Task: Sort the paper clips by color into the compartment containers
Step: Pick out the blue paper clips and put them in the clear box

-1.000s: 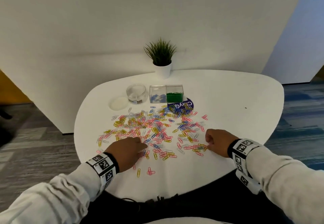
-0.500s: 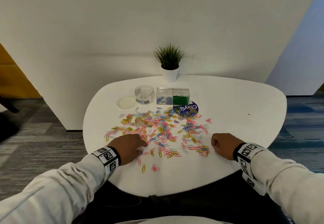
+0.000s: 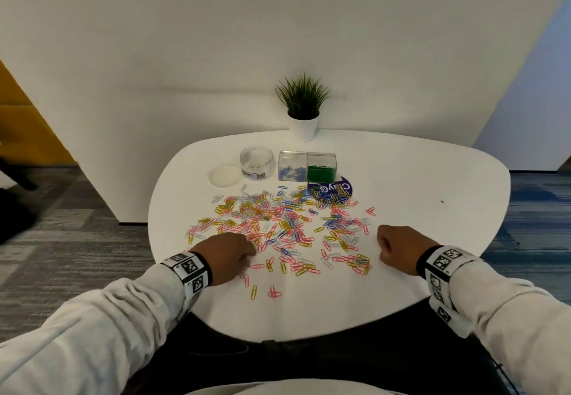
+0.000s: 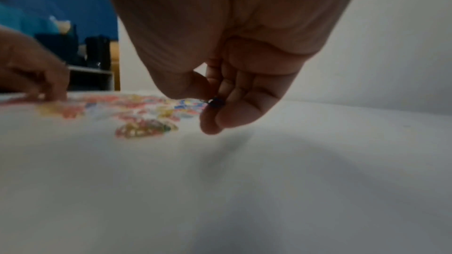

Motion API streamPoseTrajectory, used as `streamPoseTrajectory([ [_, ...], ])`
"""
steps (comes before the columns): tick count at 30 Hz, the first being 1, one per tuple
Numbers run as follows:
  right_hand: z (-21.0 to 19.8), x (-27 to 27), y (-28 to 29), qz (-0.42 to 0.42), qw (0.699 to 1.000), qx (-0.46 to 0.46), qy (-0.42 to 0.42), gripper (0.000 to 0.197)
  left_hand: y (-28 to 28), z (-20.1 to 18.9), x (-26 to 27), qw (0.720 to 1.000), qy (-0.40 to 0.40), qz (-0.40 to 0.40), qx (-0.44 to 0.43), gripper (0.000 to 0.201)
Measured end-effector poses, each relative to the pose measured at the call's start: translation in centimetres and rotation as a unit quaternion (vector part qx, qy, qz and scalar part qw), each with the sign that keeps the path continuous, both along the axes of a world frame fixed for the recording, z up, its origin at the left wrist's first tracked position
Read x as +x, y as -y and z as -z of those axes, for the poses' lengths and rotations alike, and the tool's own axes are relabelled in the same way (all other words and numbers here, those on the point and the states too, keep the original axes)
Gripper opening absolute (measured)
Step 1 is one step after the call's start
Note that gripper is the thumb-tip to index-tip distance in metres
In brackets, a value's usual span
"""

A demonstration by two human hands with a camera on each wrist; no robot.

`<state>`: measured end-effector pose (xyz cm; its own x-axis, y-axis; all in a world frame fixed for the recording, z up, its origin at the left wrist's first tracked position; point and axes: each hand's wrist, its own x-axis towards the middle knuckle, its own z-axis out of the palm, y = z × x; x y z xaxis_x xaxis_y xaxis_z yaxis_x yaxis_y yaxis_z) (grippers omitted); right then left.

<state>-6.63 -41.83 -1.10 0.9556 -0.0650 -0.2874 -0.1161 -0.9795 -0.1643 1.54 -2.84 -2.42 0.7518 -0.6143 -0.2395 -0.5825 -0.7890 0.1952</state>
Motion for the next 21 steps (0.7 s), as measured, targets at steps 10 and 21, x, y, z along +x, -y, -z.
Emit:
streamPoseTrajectory([
  [10,1.2,0.5,-1.0,-0.04,0.994,0.079,-0.06,0.042,-0.5,0.2,0.0,0.999,0.046,0.019,0.013,0.013],
  [21,1.3,0.2,-0.6,-0.051,0.997,0.061,-0.005,0.013,-0.8,-1.2,0.0,0.989,-0.01,-0.095,-0.115,0.019],
])
